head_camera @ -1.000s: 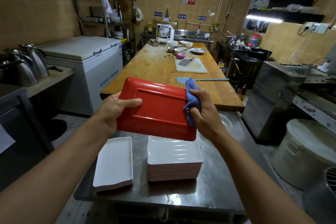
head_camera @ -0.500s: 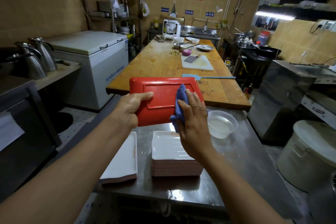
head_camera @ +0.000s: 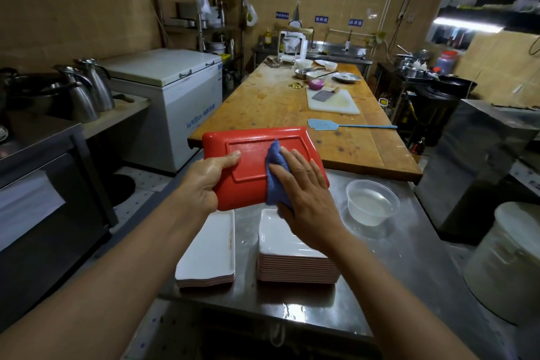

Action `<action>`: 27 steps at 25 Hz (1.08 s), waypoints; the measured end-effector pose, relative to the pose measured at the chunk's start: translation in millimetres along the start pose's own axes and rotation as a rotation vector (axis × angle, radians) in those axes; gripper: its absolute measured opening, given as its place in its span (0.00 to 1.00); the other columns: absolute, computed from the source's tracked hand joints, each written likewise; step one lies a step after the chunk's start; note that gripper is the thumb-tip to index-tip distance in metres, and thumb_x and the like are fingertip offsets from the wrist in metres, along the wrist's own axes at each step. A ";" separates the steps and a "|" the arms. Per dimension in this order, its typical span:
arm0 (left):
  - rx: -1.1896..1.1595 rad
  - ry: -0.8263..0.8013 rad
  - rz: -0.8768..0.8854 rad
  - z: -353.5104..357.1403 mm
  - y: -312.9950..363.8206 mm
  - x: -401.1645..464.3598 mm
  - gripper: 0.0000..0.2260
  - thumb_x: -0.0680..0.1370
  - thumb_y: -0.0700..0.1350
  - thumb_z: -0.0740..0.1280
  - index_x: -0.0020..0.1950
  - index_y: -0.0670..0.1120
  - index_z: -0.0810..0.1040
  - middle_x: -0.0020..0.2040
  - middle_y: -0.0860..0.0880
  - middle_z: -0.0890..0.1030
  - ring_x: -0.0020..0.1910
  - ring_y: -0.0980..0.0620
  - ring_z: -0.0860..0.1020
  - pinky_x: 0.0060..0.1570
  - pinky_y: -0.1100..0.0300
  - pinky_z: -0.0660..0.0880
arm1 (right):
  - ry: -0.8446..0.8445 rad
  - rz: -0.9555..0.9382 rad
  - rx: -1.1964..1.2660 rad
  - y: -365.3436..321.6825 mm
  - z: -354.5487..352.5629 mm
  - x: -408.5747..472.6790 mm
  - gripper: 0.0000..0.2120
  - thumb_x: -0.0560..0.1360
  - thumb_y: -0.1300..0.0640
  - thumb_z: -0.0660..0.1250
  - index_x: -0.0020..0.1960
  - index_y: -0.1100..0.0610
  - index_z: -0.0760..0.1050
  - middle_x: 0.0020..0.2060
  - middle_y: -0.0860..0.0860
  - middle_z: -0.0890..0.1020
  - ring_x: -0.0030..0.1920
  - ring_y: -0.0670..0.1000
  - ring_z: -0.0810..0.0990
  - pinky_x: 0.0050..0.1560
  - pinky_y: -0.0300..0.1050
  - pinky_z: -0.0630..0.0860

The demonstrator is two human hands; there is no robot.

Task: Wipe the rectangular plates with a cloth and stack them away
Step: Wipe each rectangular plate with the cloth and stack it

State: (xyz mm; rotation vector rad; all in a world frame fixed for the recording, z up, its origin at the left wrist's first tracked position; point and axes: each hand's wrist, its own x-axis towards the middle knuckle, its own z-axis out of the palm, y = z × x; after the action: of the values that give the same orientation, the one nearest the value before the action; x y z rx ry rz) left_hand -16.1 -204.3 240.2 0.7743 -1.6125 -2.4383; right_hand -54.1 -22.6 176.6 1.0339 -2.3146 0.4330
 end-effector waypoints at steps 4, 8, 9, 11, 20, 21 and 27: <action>0.000 0.030 -0.012 -24.2 1.2 5.6 0.14 0.70 0.39 0.73 0.52 0.47 0.75 0.46 0.42 0.82 0.44 0.41 0.81 0.37 0.48 0.77 | -0.015 0.119 0.197 13.8 8.1 -3.7 0.28 0.72 0.66 0.66 0.71 0.61 0.64 0.74 0.59 0.58 0.74 0.59 0.60 0.69 0.55 0.66; 0.012 0.079 -0.029 -43.6 -2.4 9.8 0.14 0.70 0.38 0.72 0.55 0.45 0.77 0.47 0.41 0.82 0.43 0.42 0.80 0.39 0.50 0.77 | -0.069 0.200 0.258 4.3 23.2 -0.4 0.28 0.72 0.71 0.62 0.70 0.60 0.64 0.73 0.57 0.61 0.69 0.58 0.68 0.57 0.50 0.74; 0.014 0.097 -0.031 -49.5 -2.0 10.5 0.13 0.71 0.38 0.71 0.54 0.45 0.77 0.45 0.42 0.82 0.41 0.43 0.80 0.38 0.51 0.77 | -0.084 0.212 0.263 1.5 27.9 0.9 0.27 0.71 0.73 0.61 0.69 0.61 0.65 0.72 0.58 0.64 0.67 0.59 0.70 0.55 0.50 0.74; 0.011 0.129 -0.022 -62.9 0.3 12.5 0.12 0.71 0.38 0.72 0.53 0.45 0.76 0.44 0.43 0.81 0.40 0.44 0.80 0.37 0.51 0.76 | -0.094 0.266 0.291 0.1 34.9 4.7 0.25 0.70 0.74 0.62 0.66 0.63 0.68 0.66 0.60 0.71 0.60 0.62 0.74 0.53 0.51 0.74; 1.107 0.173 0.768 -108.0 -45.2 33.4 0.08 0.70 0.47 0.75 0.45 0.46 0.81 0.37 0.49 0.81 0.38 0.46 0.79 0.37 0.57 0.72 | -0.093 0.598 0.564 -10.0 44.1 4.1 0.24 0.73 0.69 0.61 0.66 0.53 0.64 0.42 0.53 0.77 0.31 0.39 0.78 0.29 0.28 0.68; 1.250 0.139 0.810 -109.6 -57.9 35.6 0.07 0.70 0.47 0.74 0.44 0.46 0.81 0.37 0.48 0.81 0.38 0.45 0.79 0.35 0.56 0.71 | -0.116 0.618 0.566 -11.0 46.4 0.4 0.24 0.73 0.67 0.61 0.66 0.52 0.62 0.42 0.53 0.78 0.30 0.41 0.78 0.31 0.32 0.69; 1.705 -0.068 0.907 -116.7 -116.9 39.3 0.07 0.66 0.36 0.74 0.42 0.42 0.81 0.35 0.44 0.80 0.36 0.45 0.80 0.25 0.55 0.75 | -0.210 0.696 0.586 -11.4 56.7 -21.1 0.23 0.75 0.65 0.62 0.67 0.53 0.61 0.40 0.55 0.79 0.33 0.43 0.78 0.31 0.32 0.71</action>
State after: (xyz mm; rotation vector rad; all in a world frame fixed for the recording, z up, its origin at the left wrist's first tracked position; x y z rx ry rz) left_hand 26.1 -265.4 87.4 -0.1174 -2.8474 -0.1604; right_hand -54.4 -45.9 119.6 0.4720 -2.7751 1.3933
